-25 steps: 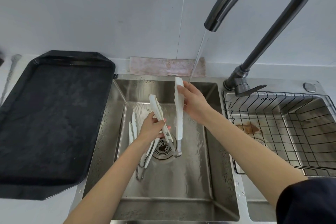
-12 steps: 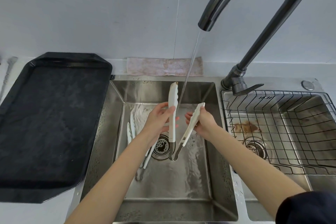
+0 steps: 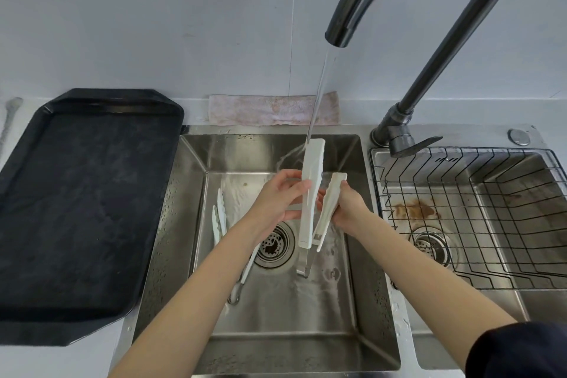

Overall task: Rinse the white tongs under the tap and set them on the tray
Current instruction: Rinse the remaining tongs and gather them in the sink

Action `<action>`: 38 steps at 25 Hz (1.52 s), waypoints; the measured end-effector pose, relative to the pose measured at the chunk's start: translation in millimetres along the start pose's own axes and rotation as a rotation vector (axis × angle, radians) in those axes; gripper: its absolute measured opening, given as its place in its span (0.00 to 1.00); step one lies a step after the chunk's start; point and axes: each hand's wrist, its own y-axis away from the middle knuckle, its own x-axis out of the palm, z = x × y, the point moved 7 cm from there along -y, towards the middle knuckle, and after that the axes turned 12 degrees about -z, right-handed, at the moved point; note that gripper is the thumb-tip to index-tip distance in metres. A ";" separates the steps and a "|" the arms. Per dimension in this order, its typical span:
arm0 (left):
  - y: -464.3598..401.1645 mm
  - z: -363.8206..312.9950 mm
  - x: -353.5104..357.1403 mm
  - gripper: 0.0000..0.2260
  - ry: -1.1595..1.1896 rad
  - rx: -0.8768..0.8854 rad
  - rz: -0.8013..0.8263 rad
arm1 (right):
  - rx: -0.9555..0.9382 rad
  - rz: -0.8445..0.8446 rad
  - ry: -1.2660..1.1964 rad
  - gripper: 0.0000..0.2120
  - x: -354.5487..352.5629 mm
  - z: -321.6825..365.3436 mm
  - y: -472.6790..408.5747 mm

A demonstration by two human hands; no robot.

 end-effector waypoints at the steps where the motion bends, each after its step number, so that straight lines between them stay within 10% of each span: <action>1: -0.2 0.1 1.5 0.04 -0.005 0.001 0.004 | -0.002 -0.014 -0.013 0.23 -1.5 0.7 -1.8; 17: -30.2 -22.5 22.2 0.09 -0.020 -0.039 -0.016 | -1.039 -0.033 0.191 0.13 13.0 114.2 120.1; 27: -41.1 -41.5 13.4 0.20 -0.266 0.054 -0.371 | -1.140 -0.017 0.321 0.18 19.2 105.0 136.3; 38: -29.4 -23.8 21.6 0.16 -0.037 -0.060 -0.062 | -1.181 0.060 0.733 0.22 71.5 97.1 129.9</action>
